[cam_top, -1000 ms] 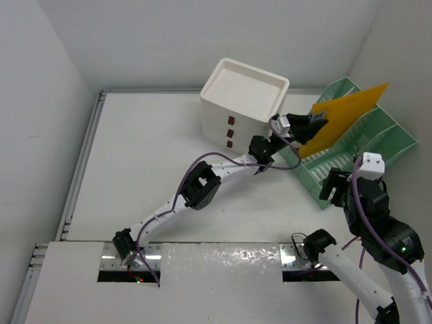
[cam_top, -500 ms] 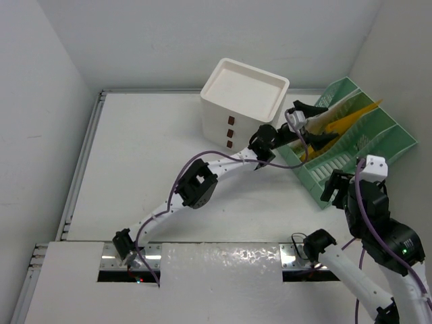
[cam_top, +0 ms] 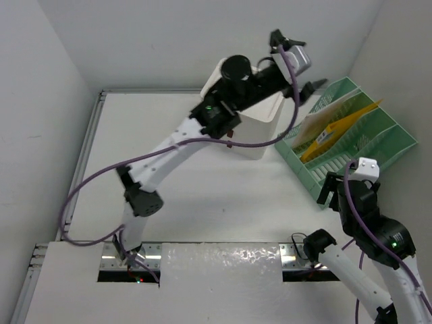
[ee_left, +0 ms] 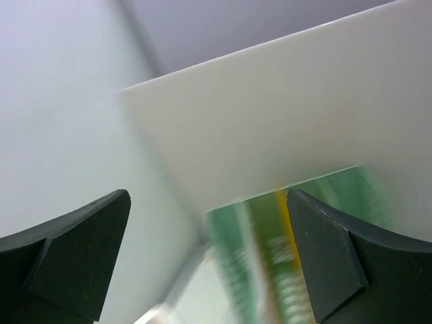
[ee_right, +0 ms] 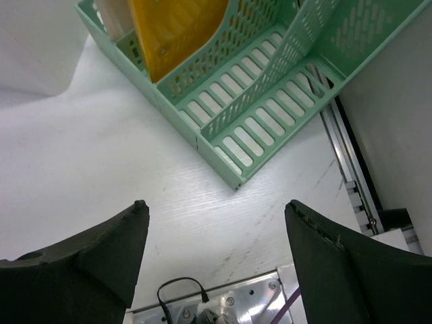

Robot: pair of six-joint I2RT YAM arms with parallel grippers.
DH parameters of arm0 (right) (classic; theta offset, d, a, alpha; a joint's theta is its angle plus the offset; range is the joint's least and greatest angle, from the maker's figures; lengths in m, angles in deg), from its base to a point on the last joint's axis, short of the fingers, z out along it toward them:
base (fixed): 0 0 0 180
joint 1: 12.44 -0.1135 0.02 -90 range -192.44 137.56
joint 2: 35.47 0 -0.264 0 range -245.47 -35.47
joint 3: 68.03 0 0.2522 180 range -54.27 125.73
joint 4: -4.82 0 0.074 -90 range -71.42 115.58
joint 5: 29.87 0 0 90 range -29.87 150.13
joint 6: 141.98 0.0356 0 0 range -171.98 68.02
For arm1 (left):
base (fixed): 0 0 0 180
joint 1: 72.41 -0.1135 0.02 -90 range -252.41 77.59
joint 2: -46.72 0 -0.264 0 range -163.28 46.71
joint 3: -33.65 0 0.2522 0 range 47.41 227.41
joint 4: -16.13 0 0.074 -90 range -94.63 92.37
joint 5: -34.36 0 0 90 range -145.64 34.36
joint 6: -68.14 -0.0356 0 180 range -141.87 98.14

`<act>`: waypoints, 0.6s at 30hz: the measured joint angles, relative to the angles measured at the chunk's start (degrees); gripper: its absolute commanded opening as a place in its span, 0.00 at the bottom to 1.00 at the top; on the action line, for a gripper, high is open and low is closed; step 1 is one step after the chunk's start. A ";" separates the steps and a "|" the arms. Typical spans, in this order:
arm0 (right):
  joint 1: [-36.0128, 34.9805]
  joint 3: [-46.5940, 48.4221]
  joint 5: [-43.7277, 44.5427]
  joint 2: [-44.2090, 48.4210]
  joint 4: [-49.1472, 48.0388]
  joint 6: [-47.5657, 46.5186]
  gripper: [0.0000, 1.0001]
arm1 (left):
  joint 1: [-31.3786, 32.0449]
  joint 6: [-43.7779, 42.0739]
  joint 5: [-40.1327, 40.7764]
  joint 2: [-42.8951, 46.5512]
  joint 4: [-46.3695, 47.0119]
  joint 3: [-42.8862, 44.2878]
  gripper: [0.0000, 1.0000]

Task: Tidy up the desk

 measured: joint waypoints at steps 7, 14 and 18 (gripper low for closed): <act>0.00 -4.61 -3.41 -1.42 -2.32 0.02 0.86 | -5.29 -10.01 20.00 27.30 -17.51 -23.61 1.00; -0.02 -18.49 -12.22 -3.13 -13.55 -0.22 0.94 | -37.16 -6.99 18.75 46.16 -26.88 -62.01 1.00; 0.00 -26.40 -16.74 -2.23 -20.33 -0.26 0.99 | -47.98 -5.44 12.09 48.96 -28.87 -78.16 1.00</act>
